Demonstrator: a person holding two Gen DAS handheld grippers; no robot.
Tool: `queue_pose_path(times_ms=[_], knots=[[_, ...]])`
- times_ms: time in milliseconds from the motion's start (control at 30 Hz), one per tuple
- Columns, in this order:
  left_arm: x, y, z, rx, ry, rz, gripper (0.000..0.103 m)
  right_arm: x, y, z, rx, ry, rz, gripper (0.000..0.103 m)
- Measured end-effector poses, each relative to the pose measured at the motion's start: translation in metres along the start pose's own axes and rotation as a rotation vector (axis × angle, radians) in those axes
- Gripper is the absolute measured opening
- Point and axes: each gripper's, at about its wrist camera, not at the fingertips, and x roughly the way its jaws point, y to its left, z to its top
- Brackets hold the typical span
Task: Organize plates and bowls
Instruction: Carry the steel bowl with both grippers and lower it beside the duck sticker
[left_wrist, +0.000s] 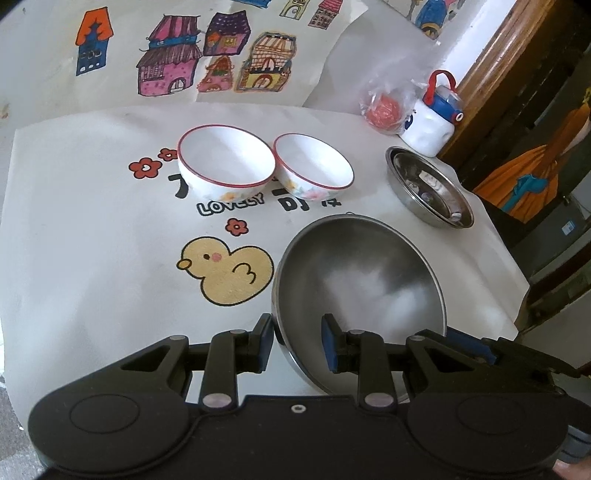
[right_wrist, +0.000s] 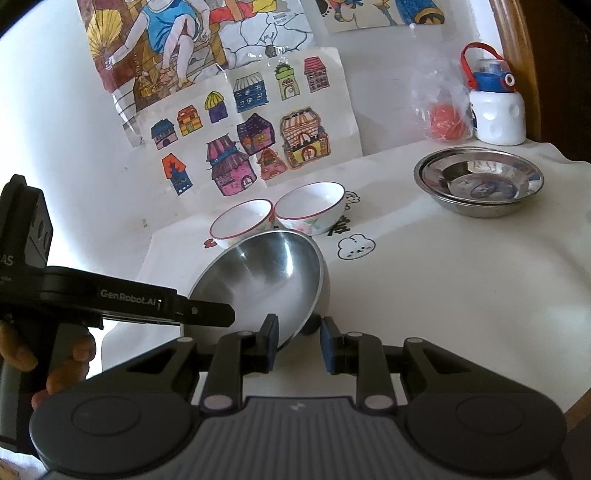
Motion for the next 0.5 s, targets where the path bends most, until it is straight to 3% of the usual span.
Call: queue_pose_path(times_ms=[500], knots=[[-0.003,0.012,0.003,-0.044,-0.006,-0.016,0.035,0.012,0.002,0.005,0.017,0.008,0.024,0.034]])
